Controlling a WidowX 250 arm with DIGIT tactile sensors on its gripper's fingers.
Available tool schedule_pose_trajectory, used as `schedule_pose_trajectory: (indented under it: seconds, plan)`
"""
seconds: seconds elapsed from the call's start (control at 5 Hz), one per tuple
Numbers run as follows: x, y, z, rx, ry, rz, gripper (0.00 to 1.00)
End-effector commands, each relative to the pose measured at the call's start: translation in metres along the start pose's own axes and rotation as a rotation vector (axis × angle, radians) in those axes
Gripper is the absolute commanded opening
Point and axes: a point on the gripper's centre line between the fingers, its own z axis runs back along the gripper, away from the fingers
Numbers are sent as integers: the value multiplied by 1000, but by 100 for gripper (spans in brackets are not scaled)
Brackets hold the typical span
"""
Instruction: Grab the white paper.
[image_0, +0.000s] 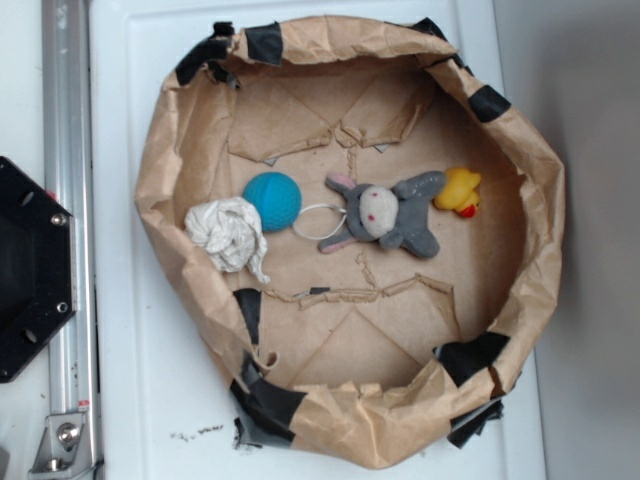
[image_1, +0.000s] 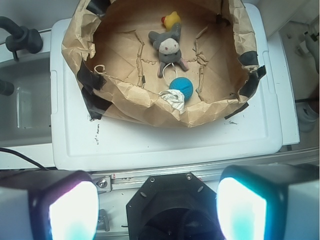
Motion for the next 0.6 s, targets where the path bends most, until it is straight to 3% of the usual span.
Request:
schedule_pose_trajectory:
  seconds: [0.0,0.2,0.4]
  plan:
    - [0,0,0,0,0,0,100]
    - [47,20,-37,8,47,124,100]
    - [88,38,-79,54,110,233,100]
